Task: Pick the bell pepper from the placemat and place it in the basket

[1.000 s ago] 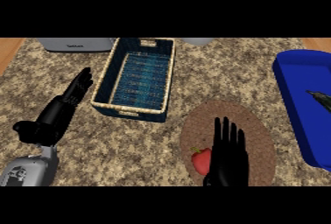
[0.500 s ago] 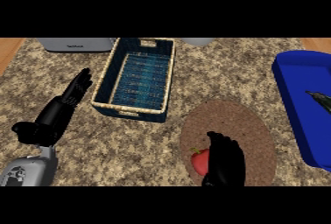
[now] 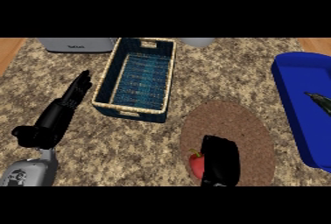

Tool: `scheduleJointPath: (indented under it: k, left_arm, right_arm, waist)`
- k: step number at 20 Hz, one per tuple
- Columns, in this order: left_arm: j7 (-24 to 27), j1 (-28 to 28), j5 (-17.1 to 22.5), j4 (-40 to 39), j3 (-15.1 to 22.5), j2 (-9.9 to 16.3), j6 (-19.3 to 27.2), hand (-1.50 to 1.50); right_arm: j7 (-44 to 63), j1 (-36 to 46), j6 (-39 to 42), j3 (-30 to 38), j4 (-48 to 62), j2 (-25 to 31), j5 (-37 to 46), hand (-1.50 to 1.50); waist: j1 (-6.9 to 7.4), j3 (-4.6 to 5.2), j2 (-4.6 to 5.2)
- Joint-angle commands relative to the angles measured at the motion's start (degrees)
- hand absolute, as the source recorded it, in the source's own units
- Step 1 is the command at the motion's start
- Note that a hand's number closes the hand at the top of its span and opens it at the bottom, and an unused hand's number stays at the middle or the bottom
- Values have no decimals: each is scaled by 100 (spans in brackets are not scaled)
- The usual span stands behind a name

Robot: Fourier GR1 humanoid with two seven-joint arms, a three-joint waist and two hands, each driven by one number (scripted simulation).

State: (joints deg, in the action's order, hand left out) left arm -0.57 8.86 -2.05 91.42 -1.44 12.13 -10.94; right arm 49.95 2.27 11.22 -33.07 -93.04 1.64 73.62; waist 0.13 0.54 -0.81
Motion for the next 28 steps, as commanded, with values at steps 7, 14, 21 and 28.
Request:
scheduleJointPath:
  k: [7, 14, 21, 28]
  left_arm:
    - [-46, 228, -186, -74, 198, -135, 8, 0]
    - [-150, 479, -52, -134, 325, -173, -207, 0]
    - [-98, 531, -92, -238, 370, -334, -88, 0]
    - [-83, 435, -189, -360, 356, -248, -92, 0]
  right_arm:
    - [921, 1045, -58, -1923, 368, -154, -361, 150]
    - [1105, 1754, -778, -2617, -172, -161, -1693, 150]
    - [1189, 2451, -2534, -2695, -1030, -162, -2122, 150]
    - [1819, 3451, -3428, -2442, -1386, -162, -2067, 150]
  waist:
    - [260, -56, 124]
    - [660, -61, 172]
    - [644, -60, 93]
    - [522, -27, 20]
